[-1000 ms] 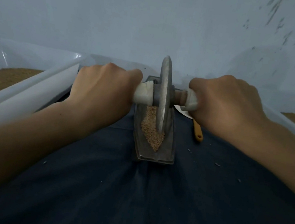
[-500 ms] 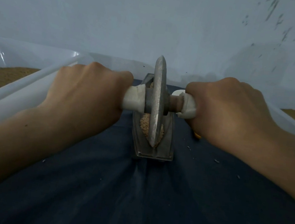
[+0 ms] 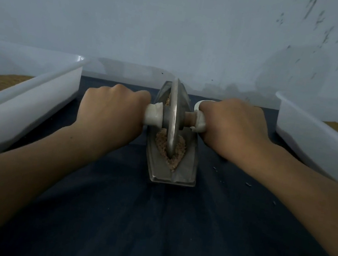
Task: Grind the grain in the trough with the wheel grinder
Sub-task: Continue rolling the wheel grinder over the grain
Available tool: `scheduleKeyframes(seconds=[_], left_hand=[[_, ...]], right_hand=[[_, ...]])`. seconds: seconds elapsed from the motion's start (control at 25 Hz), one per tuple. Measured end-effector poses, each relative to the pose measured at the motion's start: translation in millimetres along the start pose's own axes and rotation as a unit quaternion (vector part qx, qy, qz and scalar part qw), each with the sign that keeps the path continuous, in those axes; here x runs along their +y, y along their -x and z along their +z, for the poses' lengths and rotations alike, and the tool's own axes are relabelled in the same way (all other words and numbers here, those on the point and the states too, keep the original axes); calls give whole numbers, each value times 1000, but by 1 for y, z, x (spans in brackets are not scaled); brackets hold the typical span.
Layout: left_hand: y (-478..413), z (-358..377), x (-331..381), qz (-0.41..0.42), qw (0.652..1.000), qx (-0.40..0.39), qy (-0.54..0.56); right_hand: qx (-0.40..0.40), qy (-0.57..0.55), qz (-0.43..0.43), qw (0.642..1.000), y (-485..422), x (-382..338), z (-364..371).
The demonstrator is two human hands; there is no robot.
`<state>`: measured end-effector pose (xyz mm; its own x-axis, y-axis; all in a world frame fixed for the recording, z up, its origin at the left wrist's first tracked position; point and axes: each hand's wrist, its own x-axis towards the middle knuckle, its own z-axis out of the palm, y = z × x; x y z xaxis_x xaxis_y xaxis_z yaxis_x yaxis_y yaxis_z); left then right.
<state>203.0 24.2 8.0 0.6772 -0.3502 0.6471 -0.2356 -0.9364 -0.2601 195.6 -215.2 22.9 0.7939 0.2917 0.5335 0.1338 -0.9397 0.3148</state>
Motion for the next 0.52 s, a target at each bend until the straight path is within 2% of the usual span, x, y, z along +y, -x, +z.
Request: scheduleKeyframes(seconds=[0.16, 0.32, 0.52], left_hand=[[-19, 29, -1, -33, 999, 2, 1], [-45, 41, -1, -51, 998, -27, 9], [-34, 24, 2, -26, 999, -46, -3]], right_hand=[[12, 14, 6, 1000, -25, 0, 21], [-17, -3, 16, 1000, -51, 2, 31], [-16, -31, 14, 999, -29, 1, 21]])
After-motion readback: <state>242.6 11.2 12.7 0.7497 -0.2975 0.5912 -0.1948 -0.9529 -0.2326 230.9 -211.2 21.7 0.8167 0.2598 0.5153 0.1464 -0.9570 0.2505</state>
